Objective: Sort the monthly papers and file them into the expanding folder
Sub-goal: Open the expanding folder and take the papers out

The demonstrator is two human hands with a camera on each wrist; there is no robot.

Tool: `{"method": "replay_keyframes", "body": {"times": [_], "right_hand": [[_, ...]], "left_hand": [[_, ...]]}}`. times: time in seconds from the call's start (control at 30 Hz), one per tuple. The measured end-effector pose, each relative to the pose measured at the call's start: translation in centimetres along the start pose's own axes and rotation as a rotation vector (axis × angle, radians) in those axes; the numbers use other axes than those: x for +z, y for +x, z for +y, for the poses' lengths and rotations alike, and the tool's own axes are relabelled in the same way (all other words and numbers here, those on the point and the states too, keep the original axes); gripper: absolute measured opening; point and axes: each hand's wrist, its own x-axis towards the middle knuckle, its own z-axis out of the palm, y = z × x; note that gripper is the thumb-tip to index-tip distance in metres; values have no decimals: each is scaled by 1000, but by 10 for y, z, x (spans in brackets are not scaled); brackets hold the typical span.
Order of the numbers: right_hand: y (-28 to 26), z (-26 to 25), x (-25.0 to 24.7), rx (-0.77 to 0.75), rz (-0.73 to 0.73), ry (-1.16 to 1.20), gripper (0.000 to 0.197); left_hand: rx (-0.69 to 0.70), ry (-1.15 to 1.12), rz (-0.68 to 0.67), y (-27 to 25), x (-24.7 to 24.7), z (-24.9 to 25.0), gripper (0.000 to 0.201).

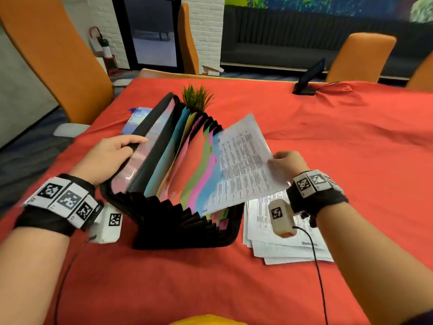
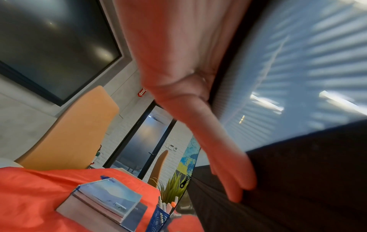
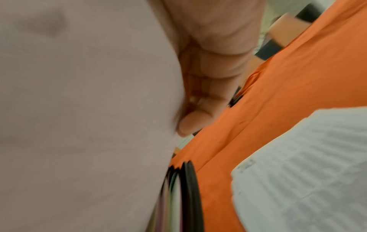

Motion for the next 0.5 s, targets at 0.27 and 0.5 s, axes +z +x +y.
{"method": "replay_keyframes", "body": {"times": [0.27, 0.5], "right_hand": [[11, 138, -60, 162, -1, 48, 12], [14, 219, -27, 373, 10, -69, 21]], "left_hand": [[67, 26, -83, 8, 19, 44, 45], [-62, 4, -93, 14, -10, 33, 45]]}}
